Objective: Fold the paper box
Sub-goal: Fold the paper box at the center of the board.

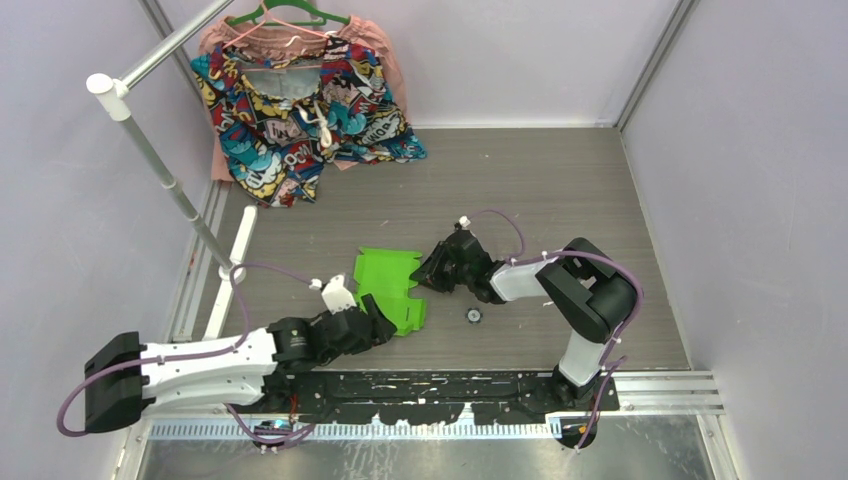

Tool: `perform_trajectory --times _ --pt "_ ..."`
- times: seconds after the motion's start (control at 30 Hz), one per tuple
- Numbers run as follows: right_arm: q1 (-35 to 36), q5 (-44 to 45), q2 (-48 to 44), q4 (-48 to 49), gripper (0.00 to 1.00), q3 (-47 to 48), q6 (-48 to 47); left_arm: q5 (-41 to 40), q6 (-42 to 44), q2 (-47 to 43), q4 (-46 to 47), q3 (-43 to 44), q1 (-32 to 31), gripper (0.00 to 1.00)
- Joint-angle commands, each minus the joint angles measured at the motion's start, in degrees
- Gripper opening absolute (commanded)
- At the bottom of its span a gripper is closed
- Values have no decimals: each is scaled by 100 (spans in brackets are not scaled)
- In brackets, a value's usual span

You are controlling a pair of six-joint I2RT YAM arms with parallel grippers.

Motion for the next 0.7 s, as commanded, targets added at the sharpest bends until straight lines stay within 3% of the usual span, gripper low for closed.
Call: perform_trajectory --times 0.0,0.13,0.47,0.67 --pt "28 381 133 -582 30 -140 -147 -194 -109 -430 -342 154 -30 70" --pt "33 377 135 -560 30 -132 -143 -153 -271 -496 -311 1 -29 76" --pt "38 390 107 -589 30 -115 -139 22 -485 -106 66 -188 -111 75" --pt "51 392 77 -573 29 -146 -128 -678 -524 -88 -66 -218 -103 73"
